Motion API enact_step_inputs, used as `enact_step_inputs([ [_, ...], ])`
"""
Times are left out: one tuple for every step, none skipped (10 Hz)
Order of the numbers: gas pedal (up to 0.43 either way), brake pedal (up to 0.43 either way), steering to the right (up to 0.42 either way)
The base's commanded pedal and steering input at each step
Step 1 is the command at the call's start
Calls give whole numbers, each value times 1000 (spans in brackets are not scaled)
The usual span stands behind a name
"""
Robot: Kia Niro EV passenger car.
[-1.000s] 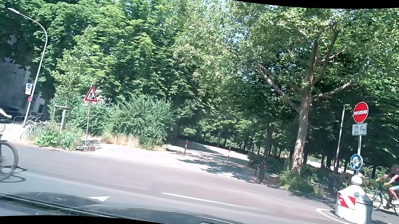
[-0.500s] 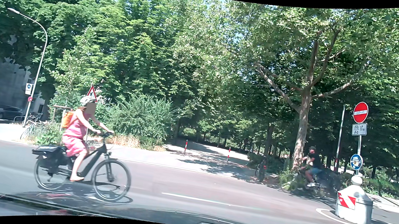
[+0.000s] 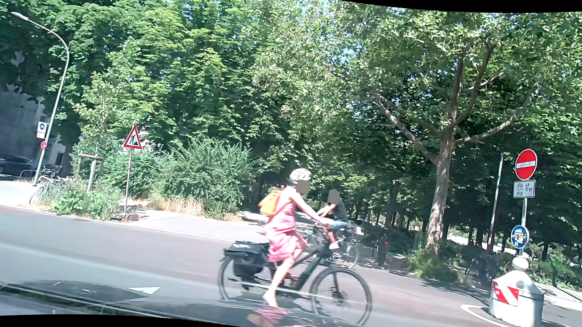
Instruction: Follow the waypoints while adhering to traffic rules and regulations
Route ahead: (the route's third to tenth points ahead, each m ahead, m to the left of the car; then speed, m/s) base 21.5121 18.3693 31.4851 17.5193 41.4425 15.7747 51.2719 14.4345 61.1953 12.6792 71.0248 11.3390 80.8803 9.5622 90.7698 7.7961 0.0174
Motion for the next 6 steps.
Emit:
enact_step_inputs([
  [169, 0, -82],
  [209, 0, -107],
  [209, 0, -128],
  [240, 0, -157],
  [280, 0, -195],
  [299, 0, -225],
])
